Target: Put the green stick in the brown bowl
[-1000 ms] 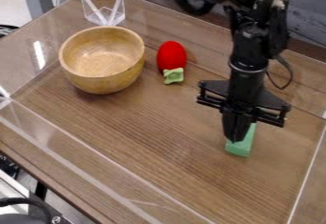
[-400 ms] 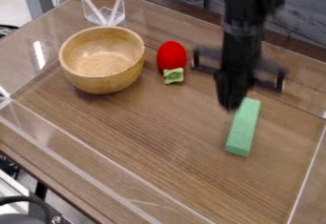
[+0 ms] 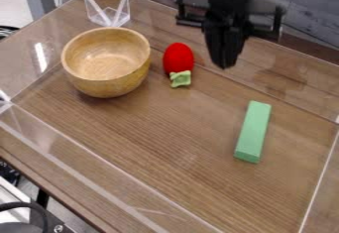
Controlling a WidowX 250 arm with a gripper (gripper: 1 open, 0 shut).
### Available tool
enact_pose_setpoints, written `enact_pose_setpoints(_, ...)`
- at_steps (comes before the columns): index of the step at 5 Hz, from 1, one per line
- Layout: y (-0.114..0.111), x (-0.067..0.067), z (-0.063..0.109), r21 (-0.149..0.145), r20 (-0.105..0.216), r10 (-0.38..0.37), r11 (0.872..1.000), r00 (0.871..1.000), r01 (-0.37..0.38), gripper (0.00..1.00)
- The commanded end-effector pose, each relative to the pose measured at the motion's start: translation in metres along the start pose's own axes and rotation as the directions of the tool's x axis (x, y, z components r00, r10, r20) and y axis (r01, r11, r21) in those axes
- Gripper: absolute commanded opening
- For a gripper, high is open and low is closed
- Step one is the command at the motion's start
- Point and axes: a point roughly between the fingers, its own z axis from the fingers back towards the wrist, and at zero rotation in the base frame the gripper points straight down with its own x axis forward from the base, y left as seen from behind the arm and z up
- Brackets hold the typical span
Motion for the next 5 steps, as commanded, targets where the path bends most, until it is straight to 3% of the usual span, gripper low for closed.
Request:
enact_pose_setpoints(1,-0.01,-0.011,-0.001,-0.006,0.031,-0.089,0.996,0.996,0.089,1.0)
enact_pose_setpoints(3,-0.04,-0.017,-0.021,0.001,0.014,-0.081,0.997,0.997,0.081,1.0)
enact_pose_setpoints(4,-0.049,-0.01,-0.025,0.005,0.008,-0.082,0.997,0.997,0.081,1.0)
enact_pose_setpoints(5,-0.053,-0.002,-0.019,0.009,0.003,-0.075,0.997,0.997,0.075,0.0)
